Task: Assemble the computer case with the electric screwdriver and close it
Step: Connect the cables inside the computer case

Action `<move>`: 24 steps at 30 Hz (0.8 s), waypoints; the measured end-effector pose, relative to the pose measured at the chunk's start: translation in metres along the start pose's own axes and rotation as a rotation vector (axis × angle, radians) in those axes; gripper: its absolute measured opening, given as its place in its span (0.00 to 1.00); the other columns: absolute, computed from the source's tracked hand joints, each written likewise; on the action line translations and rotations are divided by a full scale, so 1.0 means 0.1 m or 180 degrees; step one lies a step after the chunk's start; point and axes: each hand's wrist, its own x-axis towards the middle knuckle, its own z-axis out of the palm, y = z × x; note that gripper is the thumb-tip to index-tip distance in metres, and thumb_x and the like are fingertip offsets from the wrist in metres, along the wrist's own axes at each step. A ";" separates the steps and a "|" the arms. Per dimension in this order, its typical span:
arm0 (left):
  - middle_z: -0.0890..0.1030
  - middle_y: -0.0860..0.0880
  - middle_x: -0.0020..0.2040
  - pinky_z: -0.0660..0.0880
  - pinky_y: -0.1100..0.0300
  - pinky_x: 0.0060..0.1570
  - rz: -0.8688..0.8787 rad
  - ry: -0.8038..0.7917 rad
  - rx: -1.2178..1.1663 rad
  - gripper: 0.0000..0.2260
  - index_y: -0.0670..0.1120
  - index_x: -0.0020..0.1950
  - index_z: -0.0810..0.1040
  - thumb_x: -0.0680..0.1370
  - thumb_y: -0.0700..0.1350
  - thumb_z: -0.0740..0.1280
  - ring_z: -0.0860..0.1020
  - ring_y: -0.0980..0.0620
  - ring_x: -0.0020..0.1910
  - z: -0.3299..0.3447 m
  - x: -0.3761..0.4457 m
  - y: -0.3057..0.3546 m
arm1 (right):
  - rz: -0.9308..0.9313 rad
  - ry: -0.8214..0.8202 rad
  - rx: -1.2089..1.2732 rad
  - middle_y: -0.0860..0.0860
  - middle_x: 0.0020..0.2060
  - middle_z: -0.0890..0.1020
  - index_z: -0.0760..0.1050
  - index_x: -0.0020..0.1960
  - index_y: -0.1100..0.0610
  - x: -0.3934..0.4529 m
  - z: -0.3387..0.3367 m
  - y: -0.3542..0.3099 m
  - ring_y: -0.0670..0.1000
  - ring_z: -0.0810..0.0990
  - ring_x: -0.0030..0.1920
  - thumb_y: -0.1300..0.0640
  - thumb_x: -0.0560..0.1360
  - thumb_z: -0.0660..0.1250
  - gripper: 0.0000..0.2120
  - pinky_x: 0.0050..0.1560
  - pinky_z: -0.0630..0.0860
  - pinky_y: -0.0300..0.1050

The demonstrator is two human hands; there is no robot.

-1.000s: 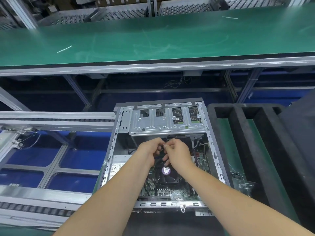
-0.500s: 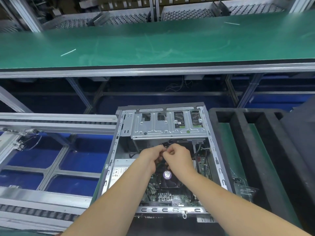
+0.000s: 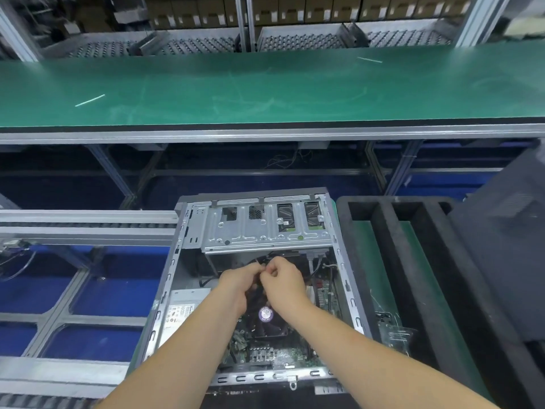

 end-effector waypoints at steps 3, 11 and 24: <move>0.83 0.40 0.52 0.81 0.46 0.54 0.0073 0.0140 0.0166 0.21 0.38 0.56 0.82 0.69 0.47 0.80 0.82 0.40 0.50 0.01 0.00 -0.01 | -0.0006 0.0020 0.0021 0.49 0.36 0.76 0.74 0.42 0.55 0.02 0.03 0.03 0.53 0.75 0.36 0.60 0.78 0.64 0.05 0.40 0.76 0.50; 0.81 0.38 0.60 0.76 0.44 0.60 0.0085 0.0325 0.0428 0.16 0.39 0.48 0.81 0.70 0.48 0.80 0.79 0.37 0.60 0.03 -0.05 0.04 | 0.0069 0.0096 0.0039 0.50 0.37 0.76 0.75 0.46 0.62 0.02 0.04 0.01 0.51 0.70 0.36 0.58 0.78 0.63 0.07 0.38 0.66 0.47; 0.77 0.42 0.42 0.70 0.56 0.38 0.0376 0.0678 0.0275 0.15 0.34 0.59 0.77 0.78 0.42 0.73 0.73 0.45 0.39 0.18 0.05 0.15 | 0.0088 -0.0053 -0.0059 0.48 0.35 0.75 0.70 0.40 0.52 0.02 0.03 -0.01 0.50 0.69 0.34 0.55 0.77 0.62 0.07 0.34 0.64 0.47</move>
